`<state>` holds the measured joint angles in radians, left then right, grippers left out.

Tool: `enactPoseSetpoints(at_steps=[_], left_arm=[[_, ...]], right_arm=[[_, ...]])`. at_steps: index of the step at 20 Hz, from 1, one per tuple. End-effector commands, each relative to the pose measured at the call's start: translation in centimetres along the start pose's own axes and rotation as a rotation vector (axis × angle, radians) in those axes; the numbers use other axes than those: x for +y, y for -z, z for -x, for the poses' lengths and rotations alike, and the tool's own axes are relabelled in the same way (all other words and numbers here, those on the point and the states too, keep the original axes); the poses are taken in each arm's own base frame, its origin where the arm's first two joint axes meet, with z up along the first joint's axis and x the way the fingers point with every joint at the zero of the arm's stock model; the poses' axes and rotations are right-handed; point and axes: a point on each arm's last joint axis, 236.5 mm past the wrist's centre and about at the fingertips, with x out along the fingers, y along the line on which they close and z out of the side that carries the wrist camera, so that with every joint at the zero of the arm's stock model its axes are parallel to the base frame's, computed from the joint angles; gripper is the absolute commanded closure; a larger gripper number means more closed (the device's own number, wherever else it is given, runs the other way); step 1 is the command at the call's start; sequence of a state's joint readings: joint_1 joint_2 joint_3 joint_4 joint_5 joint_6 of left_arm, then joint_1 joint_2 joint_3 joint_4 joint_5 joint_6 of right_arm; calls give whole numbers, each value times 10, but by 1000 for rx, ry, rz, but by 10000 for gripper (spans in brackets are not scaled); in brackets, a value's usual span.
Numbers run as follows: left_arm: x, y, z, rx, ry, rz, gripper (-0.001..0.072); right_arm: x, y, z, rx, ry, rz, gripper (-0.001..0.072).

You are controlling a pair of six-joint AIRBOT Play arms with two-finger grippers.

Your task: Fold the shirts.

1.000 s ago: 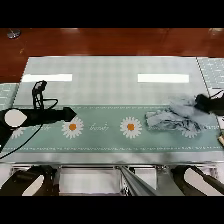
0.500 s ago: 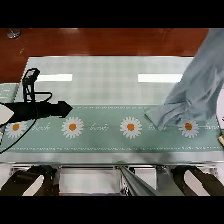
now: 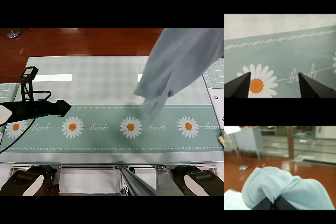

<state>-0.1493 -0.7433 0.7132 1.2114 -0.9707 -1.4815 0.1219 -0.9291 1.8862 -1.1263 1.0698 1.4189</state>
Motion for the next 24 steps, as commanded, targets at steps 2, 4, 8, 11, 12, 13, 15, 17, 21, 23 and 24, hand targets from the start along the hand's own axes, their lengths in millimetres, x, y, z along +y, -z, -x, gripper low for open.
enactPoseSetpoints(at_steps=[2, 4, 8, 11, 12, 13, 15, 17, 21, 23, 24], left_arm=[[1, -5, -1, -19, -4, 1, 6], [3, -4, -5, -10, -5, 4, 6], [5, -1, -11, 13, -9, 12, 6], [7, 3, -18, 37, -10, 19, 6], [7, 5, -21, 50, -10, 21, 6], [8, 7, -24, 64, -11, 24, 6], [8, 9, -29, 79, -6, 36, 6], [6, 17, -28, 114, 2, 47, 6], [14, 54, -19, 274, 4, 62, 6], [8, 73, -23, 323, 60, 210, 6], [-2, 90, -31, 354, 119, 265, 6]], right_arm=[[71, 98, -50, 335, -262, -45, 689], [103, 184, -86, 548, -350, -69, 688], [142, 380, -136, 916, -331, -176, 688], [195, 466, -140, 1088, -410, -294, 687], [202, 476, -145, 1099, -417, -328, 630], [208, 479, -148, 1107, -427, -370, 373], [189, 457, -155, 1091, -439, -369, 90], [136, 408, -155, 1066, -409, -383, 90], [-66, 337, -95, 953, 25, -343, 90], [-148, 346, -36, 926, 277, -413, 90], [-168, 363, -10, 908, 360, -506, 90]])
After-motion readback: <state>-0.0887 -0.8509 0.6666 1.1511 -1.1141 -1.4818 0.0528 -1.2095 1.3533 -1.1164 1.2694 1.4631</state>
